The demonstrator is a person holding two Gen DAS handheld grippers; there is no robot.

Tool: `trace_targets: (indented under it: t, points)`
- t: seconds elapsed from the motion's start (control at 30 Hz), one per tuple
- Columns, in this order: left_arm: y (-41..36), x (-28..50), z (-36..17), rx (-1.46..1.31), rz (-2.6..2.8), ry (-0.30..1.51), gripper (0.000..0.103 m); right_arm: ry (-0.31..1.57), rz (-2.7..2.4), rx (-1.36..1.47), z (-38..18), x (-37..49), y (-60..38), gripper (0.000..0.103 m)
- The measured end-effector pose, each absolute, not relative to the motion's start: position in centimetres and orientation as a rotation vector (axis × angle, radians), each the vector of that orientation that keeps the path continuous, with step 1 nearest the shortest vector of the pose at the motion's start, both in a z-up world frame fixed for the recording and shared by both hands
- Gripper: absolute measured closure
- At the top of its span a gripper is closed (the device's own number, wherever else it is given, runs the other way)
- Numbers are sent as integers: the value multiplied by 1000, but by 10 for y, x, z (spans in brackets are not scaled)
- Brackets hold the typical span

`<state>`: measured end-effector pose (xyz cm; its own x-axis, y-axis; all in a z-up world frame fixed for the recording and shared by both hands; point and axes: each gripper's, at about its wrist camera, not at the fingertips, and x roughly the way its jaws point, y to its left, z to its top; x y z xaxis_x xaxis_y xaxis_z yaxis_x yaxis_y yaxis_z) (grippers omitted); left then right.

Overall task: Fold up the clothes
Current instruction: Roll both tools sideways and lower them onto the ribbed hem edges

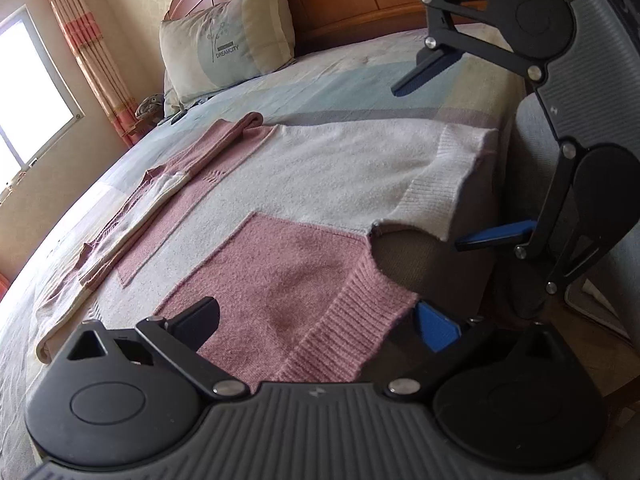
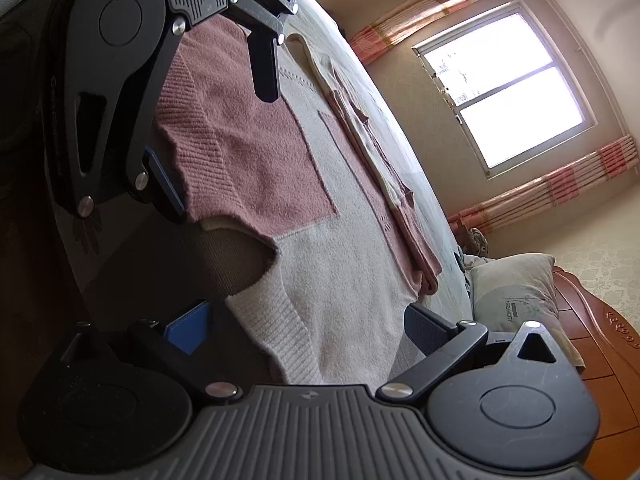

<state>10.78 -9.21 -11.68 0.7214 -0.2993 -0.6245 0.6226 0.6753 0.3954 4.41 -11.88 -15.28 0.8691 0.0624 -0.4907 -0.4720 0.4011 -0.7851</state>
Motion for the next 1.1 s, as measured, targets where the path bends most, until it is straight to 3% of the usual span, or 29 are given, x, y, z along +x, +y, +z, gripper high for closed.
trace_targets:
  t: [0.57, 1.1]
  points:
    - [-162, 132, -120, 703, -627, 476, 1, 331, 193, -1066, -129, 54, -153, 0]
    - [-139, 140, -100, 599, -593, 465, 1, 347, 255, -1027, -149, 46, -149, 0]
